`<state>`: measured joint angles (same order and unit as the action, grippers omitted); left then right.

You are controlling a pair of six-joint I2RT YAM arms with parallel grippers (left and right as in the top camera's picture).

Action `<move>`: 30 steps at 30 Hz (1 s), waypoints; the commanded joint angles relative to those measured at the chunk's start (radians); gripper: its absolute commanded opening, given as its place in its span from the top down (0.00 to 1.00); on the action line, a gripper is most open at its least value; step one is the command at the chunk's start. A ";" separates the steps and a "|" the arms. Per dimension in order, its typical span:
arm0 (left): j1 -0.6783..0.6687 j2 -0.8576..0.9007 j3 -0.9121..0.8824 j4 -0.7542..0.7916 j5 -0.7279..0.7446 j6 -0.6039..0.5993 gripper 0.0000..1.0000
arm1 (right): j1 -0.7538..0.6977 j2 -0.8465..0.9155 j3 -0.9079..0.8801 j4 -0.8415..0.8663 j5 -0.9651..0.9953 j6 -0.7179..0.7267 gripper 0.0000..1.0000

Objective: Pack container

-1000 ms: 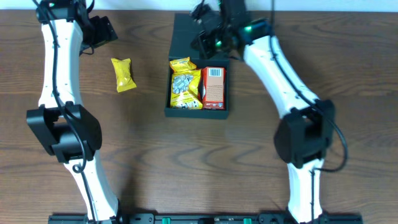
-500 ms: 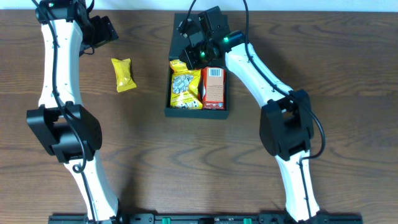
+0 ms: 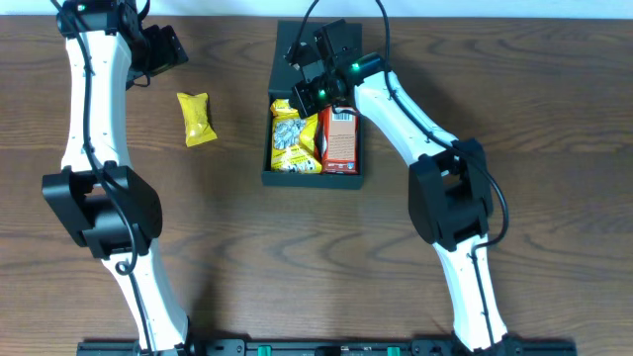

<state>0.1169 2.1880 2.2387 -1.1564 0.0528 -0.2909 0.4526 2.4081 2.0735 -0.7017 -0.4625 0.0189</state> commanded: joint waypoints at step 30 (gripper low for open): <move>-0.033 -0.001 -0.422 0.261 0.094 0.086 0.05 | -0.266 -0.218 0.238 -0.264 0.048 -0.119 0.99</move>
<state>0.1051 2.1880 1.8290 -0.9035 0.1276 -0.2192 0.1856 2.1864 2.3066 -0.9646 -0.4114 -0.0669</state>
